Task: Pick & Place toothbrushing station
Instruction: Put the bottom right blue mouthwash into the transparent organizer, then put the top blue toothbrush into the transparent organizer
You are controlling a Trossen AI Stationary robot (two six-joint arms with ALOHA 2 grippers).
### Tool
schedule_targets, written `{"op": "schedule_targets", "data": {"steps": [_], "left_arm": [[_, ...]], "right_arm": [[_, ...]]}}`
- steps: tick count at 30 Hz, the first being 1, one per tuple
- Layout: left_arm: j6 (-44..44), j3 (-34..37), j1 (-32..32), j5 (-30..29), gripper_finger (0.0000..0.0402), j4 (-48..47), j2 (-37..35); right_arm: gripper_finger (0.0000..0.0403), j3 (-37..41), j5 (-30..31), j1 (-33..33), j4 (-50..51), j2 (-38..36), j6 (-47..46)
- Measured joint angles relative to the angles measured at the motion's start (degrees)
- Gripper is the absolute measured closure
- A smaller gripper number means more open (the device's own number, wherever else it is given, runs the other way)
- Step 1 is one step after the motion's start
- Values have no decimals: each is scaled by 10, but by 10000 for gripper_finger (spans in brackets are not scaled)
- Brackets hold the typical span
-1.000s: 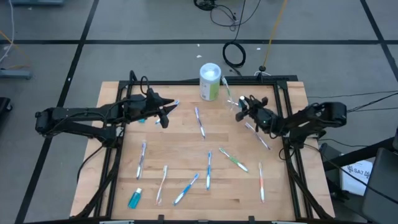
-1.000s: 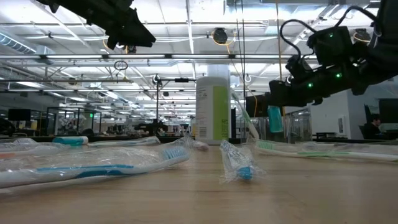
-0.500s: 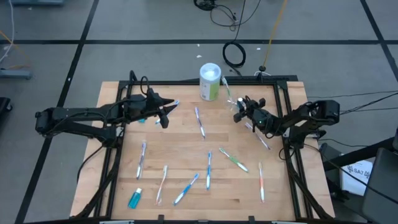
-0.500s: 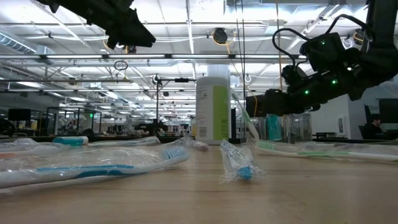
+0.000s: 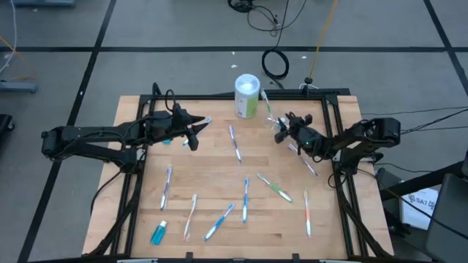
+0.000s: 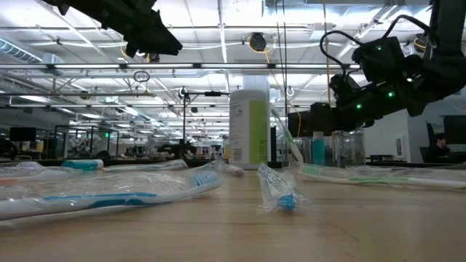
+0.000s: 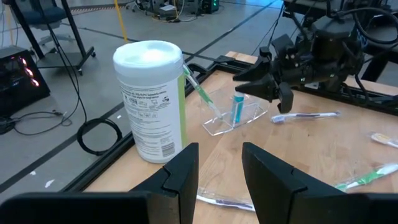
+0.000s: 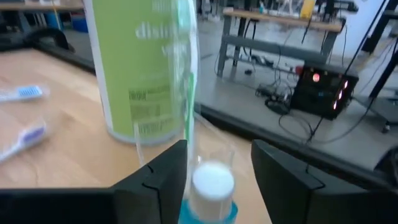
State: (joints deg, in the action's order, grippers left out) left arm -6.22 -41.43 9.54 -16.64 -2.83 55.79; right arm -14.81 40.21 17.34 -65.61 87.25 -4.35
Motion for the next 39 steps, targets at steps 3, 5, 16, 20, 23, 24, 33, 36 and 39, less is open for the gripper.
{"op": "schedule_targets", "data": {"steps": [3, 5, 16, 20, 23, 24, 33, 36, 39], "left_arm": [[0, 0, 0, 0, 273, -6, 0], [1, 0, 0, 0, 273, -18, 0], [-37, 0, 0, 0, 273, -70, 0], [-65, 0, 0, 0, 273, -73, 2], [-68, 0, 1, -20, 273, -76, 12], [-71, 0, 1, -32, 273, -79, 16], [-80, 0, 20, -103, 273, -79, 118], [-96, 0, 36, -109, 273, -75, 159], [-119, 0, 61, -119, 273, -75, 195]], "right_arm": [[212, 0, 0, 0, -27, -18, 27], [202, 0, -2, -2, -36, -40, 48], [186, -2, -243, -2, -11, -205, 65], [189, -49, -316, -2, 106, -249, 63], [190, -121, -329, -2, 276, -255, 53], [190, -146, -328, -2, 334, -251, 49], [190, -220, -327, -2, 424, -188, 45], [190, -220, -326, 3, 418, -187, 66], [190, -220, -326, 7, 406, -187, 66]]}}
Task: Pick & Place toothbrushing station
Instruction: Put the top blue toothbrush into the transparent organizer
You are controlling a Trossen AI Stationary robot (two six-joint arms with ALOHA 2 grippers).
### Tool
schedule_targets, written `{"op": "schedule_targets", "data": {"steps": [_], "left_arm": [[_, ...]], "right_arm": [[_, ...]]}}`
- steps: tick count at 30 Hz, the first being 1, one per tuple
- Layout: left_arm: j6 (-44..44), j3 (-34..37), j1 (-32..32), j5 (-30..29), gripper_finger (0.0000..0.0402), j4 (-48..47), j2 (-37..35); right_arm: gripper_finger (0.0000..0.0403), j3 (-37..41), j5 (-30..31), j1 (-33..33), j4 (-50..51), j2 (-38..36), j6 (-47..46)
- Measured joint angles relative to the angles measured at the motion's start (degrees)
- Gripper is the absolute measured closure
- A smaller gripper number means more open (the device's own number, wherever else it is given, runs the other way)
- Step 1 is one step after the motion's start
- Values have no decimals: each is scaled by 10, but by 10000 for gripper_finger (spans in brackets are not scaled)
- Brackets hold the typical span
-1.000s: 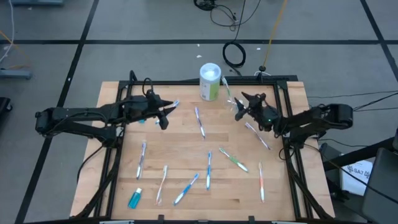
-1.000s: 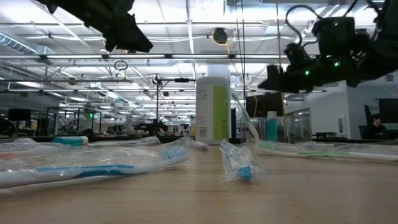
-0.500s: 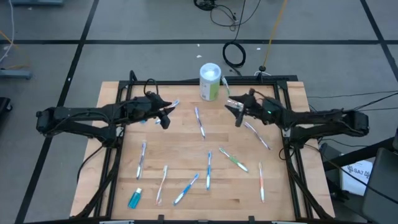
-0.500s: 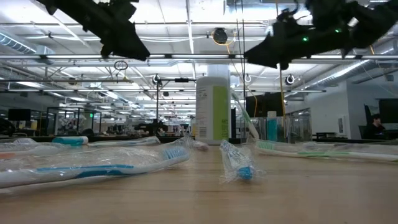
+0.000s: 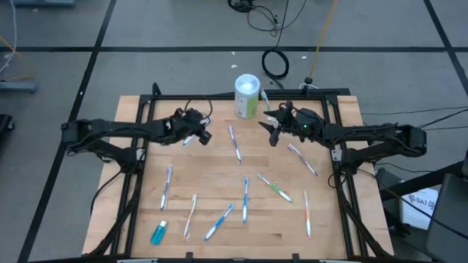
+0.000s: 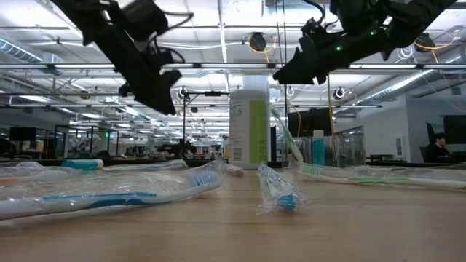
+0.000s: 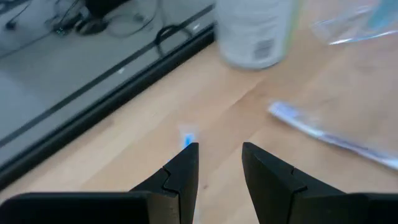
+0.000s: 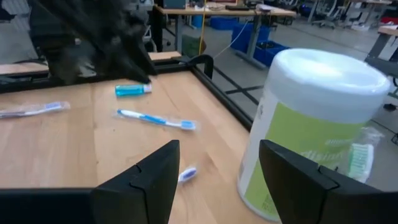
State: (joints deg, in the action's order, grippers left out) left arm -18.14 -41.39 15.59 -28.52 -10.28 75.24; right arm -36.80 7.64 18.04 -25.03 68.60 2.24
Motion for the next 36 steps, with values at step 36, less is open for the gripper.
{"op": "schedule_targets", "data": {"steps": [36], "left_arm": [[-49, -2, 160, 181, 366, 21, 195]], "right_arm": [[190, 0, -2, 0, 1, 0, -1]]}}
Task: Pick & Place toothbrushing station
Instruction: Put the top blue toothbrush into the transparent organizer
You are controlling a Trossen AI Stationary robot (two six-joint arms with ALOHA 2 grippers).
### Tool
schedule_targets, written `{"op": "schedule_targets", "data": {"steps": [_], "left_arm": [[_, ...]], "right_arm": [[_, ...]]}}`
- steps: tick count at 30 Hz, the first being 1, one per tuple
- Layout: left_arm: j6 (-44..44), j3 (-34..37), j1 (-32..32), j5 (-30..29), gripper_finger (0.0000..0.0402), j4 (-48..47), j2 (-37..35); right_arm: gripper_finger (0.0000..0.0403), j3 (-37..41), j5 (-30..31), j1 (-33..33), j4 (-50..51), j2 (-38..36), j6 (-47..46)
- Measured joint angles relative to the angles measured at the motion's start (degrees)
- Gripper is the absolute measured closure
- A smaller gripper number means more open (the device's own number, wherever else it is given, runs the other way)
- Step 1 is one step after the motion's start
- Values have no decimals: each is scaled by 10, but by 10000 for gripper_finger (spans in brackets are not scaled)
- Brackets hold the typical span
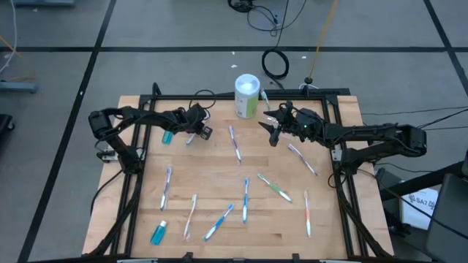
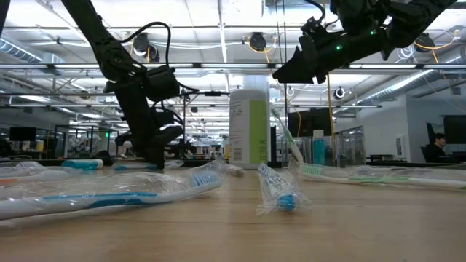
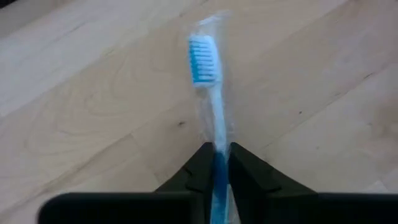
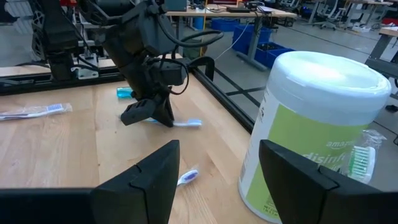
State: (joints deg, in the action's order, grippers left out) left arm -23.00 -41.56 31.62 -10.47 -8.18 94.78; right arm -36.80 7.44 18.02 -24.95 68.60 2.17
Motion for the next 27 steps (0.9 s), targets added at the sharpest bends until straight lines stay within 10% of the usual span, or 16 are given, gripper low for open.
{"op": "schedule_targets", "data": {"steps": [27], "left_arm": [[157, 2, -168, 30, 386, 163, -234]], "right_arm": [[190, 0, -83, -3, -31, 9, -121]]}}
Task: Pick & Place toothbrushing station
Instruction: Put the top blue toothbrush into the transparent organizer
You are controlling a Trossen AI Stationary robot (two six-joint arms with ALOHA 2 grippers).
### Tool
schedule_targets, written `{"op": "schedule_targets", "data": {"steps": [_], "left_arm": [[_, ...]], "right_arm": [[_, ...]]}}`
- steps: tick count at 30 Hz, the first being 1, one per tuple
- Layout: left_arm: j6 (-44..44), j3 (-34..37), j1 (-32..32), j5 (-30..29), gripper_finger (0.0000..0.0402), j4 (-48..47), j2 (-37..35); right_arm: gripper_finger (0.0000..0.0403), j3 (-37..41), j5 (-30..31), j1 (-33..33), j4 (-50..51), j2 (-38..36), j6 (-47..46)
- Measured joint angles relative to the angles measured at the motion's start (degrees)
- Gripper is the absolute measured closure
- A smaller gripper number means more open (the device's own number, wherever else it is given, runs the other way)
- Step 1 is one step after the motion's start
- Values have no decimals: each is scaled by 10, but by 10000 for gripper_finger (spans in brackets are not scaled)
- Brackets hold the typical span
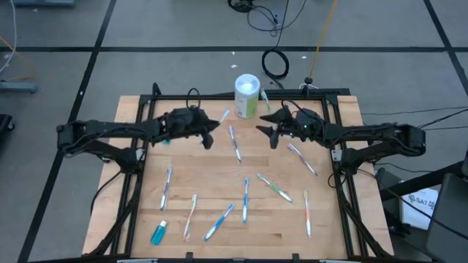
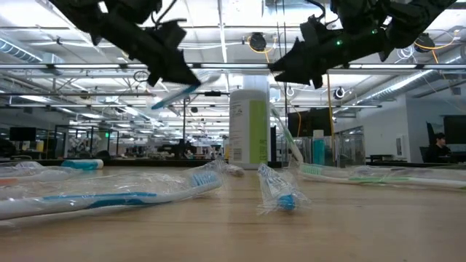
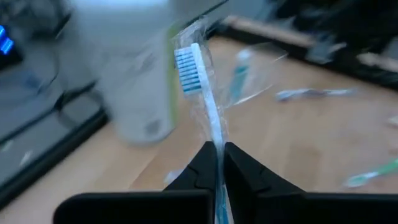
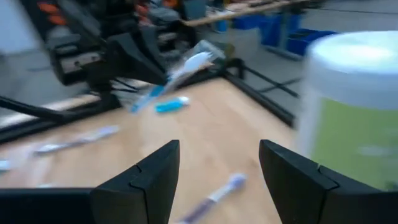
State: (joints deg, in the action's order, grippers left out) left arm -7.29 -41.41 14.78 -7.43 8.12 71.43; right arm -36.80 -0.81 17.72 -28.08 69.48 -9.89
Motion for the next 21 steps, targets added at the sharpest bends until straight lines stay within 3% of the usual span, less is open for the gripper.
{"op": "schedule_targets", "data": {"steps": [4, 14, 21], "left_arm": [[35, 0, -32, 3, 394, 63, 0], [90, 0, -82, -6, 396, 139, -1], [100, 0, -109, -6, 390, 152, -1]], "right_arm": [[190, 0, -38, -18, -76, 34, -17], [190, 0, -38, -59, -331, 145, -37], [190, 0, -39, -76, -425, 186, -44]]}}
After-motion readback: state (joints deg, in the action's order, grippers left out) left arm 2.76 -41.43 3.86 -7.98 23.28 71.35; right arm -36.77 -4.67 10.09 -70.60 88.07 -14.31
